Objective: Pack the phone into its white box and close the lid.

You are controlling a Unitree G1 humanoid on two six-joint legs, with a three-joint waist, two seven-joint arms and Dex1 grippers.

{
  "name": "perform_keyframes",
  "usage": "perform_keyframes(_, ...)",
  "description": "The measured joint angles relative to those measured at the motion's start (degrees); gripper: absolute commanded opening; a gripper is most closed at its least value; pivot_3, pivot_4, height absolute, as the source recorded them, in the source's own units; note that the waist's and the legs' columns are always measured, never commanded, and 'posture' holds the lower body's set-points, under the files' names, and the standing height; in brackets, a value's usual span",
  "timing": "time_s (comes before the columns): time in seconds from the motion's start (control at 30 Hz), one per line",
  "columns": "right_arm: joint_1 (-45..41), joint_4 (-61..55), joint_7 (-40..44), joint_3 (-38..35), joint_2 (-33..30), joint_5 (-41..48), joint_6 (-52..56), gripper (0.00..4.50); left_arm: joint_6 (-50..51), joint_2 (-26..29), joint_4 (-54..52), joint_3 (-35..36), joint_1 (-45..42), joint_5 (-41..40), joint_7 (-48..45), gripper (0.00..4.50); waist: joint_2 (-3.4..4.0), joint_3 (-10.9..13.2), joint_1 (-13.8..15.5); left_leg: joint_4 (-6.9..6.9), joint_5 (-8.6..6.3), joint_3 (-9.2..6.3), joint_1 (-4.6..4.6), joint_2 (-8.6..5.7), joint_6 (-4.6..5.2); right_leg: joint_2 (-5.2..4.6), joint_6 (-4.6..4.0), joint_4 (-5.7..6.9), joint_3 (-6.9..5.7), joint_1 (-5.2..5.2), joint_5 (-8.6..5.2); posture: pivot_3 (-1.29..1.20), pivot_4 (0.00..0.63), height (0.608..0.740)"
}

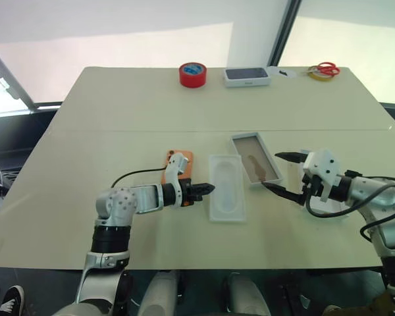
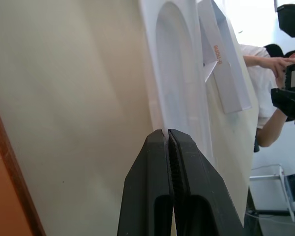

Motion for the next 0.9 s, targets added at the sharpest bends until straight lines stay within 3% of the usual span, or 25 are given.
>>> perform_keyframes(0.2,-0.98,4.82,3.89,5.00,-0.28,-4.47,-5.35,4.50,-1.80,-2.59,1.21,6.62,-2.03,-0.57,4.64,0.06,-0.14,0.10,0.03,0.02,0.01,0.00,-0.12,0.00,0.00,0.03,0.02,0.02,-0.02,-0.08,0.01,0.00,0.150,0.738)
perform_keyframes(0.43,-11.49,17.68,11.37,10.42,-0.29,-8.44,-12.89,4.50,1.58,-5.36,1.69,17.01,-5.63,-6.47,10.31,0.06,-0.30,0.21,0.06,0.05,0.02,-0.03,-0.12,0.00,-0.02,0.10,0.07,0.03,-0.12,-0.05,0.03,0.00,0.150,0.738)
perform_keyframes(0.57,-15.75,26.98,16.84,13.97,0.16,-10.04,-16.20,3.27,2.68,-6.23,3.30,21.24,-6.04,-8.82,14.15,0.00,-0.38,0.26,0.11,0.07,0.02,-0.04,-0.15,-0.01,-0.03,0.12,0.21,0.03,-0.16,-0.05,0.11,0.00,0.150,0.738)
perform_keyframes(0.77,-20.99,36.95,21.18,16.07,1.60,-11.73,-20.08,0.19,0.36,-6.54,0.63,21.56,-5.72,-9.34,16.13,0.00,-0.40,0.27,0.02,0.09,0.05,-0.05,-0.08,0.00,-0.08,0.20,0.22,0.10,-0.16,0.00,0.12,0.00,0.150,0.738)
perform_keyframes(0.9,-22.16,38.05,22.18,16.17,3.04,-11.74,-20.48,0.09,-1.82,-7.22,0.22,22.01,-5.60,-9.82,17.80,0.00,-0.41,0.27,0.05,0.09,0.06,-0.10,-0.08,0.00,-0.10,0.20,0.22,0.11,-0.15,0.00,0.12,0.00,0.150,0.738)
